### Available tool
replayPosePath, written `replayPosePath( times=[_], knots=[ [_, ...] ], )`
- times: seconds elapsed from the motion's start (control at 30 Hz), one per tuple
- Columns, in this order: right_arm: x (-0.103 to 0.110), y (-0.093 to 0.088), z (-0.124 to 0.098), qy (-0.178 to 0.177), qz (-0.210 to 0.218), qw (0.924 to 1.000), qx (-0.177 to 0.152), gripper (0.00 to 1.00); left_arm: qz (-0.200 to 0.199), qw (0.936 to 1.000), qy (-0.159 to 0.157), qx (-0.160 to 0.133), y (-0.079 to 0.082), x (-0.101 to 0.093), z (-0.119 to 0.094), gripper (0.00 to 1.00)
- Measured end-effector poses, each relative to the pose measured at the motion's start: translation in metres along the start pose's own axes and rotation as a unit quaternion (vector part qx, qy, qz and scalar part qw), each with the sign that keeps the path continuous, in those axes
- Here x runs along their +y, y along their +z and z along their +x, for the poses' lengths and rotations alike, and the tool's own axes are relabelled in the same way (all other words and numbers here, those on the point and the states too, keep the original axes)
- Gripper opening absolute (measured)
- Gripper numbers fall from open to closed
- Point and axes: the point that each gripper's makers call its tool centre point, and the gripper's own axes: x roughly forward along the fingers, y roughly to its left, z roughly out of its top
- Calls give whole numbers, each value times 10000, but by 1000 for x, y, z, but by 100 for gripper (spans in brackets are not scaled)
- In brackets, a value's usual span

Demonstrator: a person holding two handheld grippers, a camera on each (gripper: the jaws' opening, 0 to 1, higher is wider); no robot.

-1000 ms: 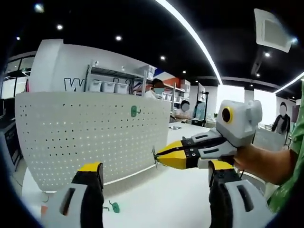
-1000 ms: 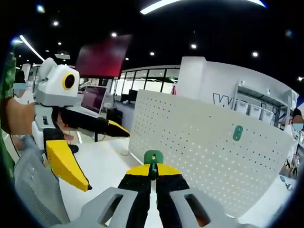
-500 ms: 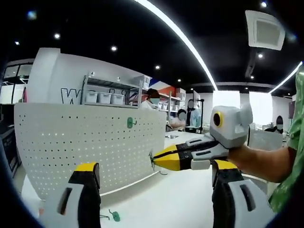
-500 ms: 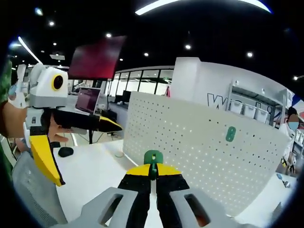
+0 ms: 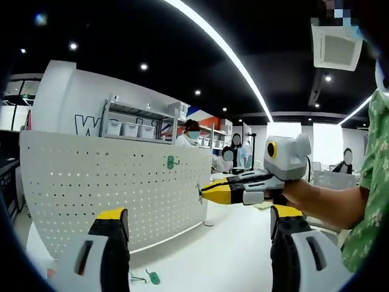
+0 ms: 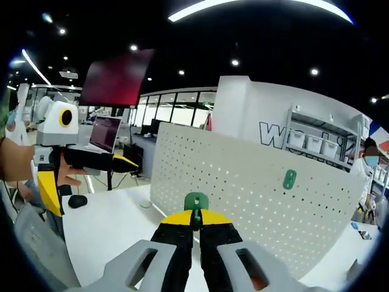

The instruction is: Insert the hook assembly into the mounting plate slot until the hook locks in place.

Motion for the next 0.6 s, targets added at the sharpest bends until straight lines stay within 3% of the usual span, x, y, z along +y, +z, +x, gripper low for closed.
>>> replayPosePath(
  times=[0.6],
  knots=[
    [-64,23,20,-1137,410,9925,-169,1,-45,9997,-225,-50,-1,9,-1,96]
  ],
)
